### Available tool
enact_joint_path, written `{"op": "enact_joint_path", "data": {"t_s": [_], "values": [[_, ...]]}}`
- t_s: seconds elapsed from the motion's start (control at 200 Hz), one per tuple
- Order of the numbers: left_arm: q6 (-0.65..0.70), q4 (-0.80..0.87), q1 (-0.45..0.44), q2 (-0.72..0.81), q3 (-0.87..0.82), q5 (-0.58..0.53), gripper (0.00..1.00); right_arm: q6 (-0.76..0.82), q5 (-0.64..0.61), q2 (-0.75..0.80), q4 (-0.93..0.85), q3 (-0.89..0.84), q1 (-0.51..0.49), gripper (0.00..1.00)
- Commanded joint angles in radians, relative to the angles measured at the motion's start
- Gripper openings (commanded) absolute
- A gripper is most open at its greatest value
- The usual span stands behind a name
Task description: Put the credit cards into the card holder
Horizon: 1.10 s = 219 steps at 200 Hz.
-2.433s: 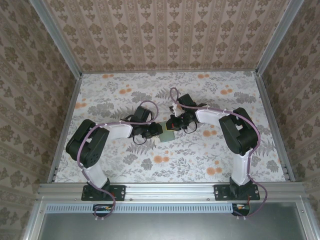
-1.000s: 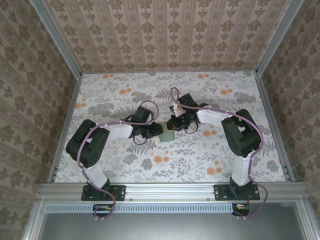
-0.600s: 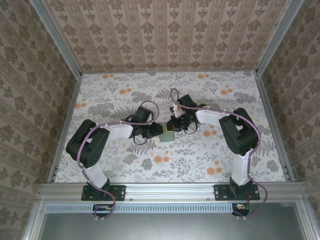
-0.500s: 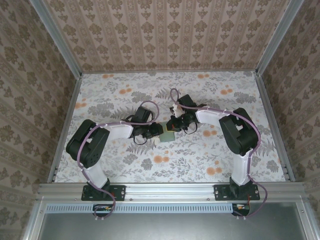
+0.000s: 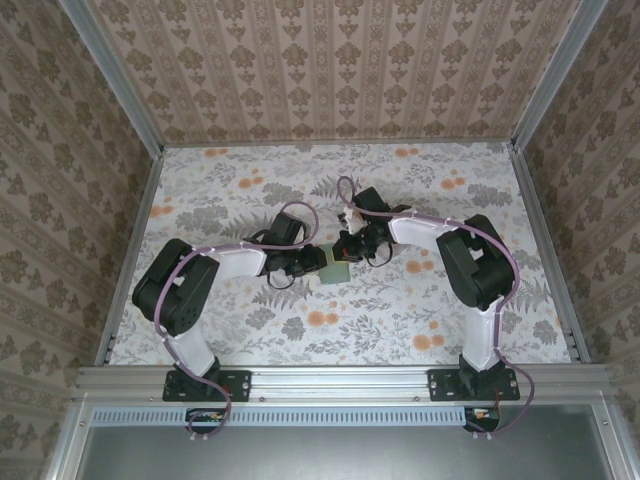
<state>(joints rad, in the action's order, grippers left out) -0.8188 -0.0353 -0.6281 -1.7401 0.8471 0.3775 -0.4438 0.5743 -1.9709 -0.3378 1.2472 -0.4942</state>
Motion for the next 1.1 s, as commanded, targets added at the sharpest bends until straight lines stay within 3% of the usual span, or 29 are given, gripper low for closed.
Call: {"op": "enact_joint_path", "data": {"t_s": [0.0, 0.21, 0.605, 1.09], "values": [[0.000, 0.014, -0.013, -0.017, 0.025, 0.006, 0.30, 0.023, -0.178, -0.095, -0.080, 0.005, -0.012, 0.03], [0.004, 0.017, -0.013, -0.017, 0.027, 0.009, 0.30, 0.039, -0.231, -0.143, -0.138, 0.044, -0.028, 0.03], [0.052, 0.070, 0.002, 0.018, 0.044, -0.016, 0.30, 0.058, -0.233, 0.002, -0.164, 0.062, -0.057, 0.09], [0.204, 0.217, 0.165, 0.280, 0.030, -0.123, 0.38, 0.087, -0.361, 0.075, -0.220, 0.089, -0.095, 0.18]]}}
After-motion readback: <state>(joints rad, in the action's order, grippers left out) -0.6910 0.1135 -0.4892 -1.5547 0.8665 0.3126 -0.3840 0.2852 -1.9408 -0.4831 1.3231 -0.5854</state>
